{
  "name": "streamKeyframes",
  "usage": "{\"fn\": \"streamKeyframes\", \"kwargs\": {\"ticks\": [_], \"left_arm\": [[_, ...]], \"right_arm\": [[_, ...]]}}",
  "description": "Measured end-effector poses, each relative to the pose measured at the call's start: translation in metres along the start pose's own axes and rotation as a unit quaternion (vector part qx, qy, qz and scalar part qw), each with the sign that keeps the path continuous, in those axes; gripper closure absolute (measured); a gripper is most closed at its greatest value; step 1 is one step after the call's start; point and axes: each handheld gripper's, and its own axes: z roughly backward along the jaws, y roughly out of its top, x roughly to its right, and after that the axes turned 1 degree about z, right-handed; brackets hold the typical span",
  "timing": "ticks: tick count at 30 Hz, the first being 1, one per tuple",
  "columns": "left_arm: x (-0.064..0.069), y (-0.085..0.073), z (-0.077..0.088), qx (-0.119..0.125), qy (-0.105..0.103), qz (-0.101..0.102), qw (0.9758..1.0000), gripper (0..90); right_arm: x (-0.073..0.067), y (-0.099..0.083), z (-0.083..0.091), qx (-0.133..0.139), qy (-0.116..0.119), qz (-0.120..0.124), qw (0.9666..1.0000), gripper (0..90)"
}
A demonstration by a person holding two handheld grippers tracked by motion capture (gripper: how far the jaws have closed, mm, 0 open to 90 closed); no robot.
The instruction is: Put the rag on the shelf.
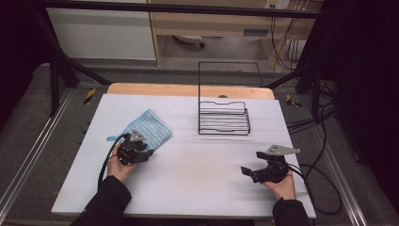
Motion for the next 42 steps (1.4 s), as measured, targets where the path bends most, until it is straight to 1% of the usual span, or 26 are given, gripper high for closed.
{"fn": "streamKeyframes", "kwargs": {"ticks": [1, 2, 7, 8, 9, 15, 16, 18, 22, 24, 29, 30, 31, 32, 42], "left_arm": [[0.0, 0.0, -0.001, -0.001, 0.001, -0.003, 1.0, 58.8], [0.0, -0.001, -0.001, -0.002, 0.005, -0.009, 0.9999, 61.4], [-0.001, -0.001, -0.002, -0.001, 0.01, -0.016, 0.9998, 67.0], [0.0, -0.002, -0.003, -0.002, 0.015, -0.025, 0.9996, 68.1], [0.0, -0.002, -0.003, -0.002, 0.015, -0.027, 0.9995, 68.9], [0.0, -0.002, -0.004, -0.004, 0.014, -0.023, 0.9996, 74.8], [-0.001, -0.001, -0.004, -0.004, 0.013, -0.018, 0.9997, 75.8], [-0.001, -0.001, -0.005, -0.003, 0.012, -0.015, 0.9998, 78.2], [-0.003, -0.001, -0.005, -0.001, 0.006, 0.003, 1.0, 85.3], [-0.004, 0.0, -0.005, -0.003, 0.005, 0.006, 1.0, 87.1], [-0.005, 0.0, -0.004, -0.001, 0.002, 0.014, 0.9999, 88.7], [-0.006, 0.0, -0.003, 0.0, -0.003, 0.021, 0.9998, 88.8], [-0.006, 0.0, -0.003, 0.0, -0.003, 0.021, 0.9998, 88.8], [-0.007, 0.0, 0.0, 0.001, -0.009, 0.026, 0.9996, 88.8], [-0.006, 0.002, 0.011, 0.016, -0.023, 0.033, 0.9991, 89.1]], "right_arm": [[0.0, 0.0, 0.0, 0.0, 0.0, 0.001, 1.0, 1.3], [0.0, 0.0, 0.0, 0.001, 0.0, 0.0, 1.0, 1.3], [0.0, 0.0, -0.001, 0.0, 0.0, 0.001, 1.0, 1.4], [0.0, 0.0, -0.001, 0.0, 0.0, 0.0, 1.0, 1.5], [0.0, 0.0, -0.001, -0.001, 0.001, -0.001, 1.0, 1.5], [0.0, 0.0, -0.002, -0.002, 0.0, -0.004, 1.0, 1.7], [0.0, 0.0, -0.002, -0.002, 0.0, -0.006, 1.0, 1.8], [0.0, 0.0, -0.002, -0.003, 0.001, -0.006, 1.0, 1.8], [0.0, 0.0, -0.002, -0.004, 0.001, -0.005, 1.0, 1.9], [0.0, 0.0, -0.002, -0.003, 0.001, -0.005, 1.0, 1.9], [0.0, 0.0, -0.002, -0.003, 0.002, -0.006, 1.0, 2.0], [0.0, 0.0, -0.002, -0.002, 0.002, -0.006, 1.0, 2.0], [0.0, 0.0, -0.002, -0.002, 0.002, -0.006, 1.0, 2.0], [0.0, 0.0, -0.002, -0.002, 0.003, -0.006, 1.0, 2.0], [0.0, 0.001, -0.001, -0.002, 0.003, -0.006, 1.0, 2.1]]}}
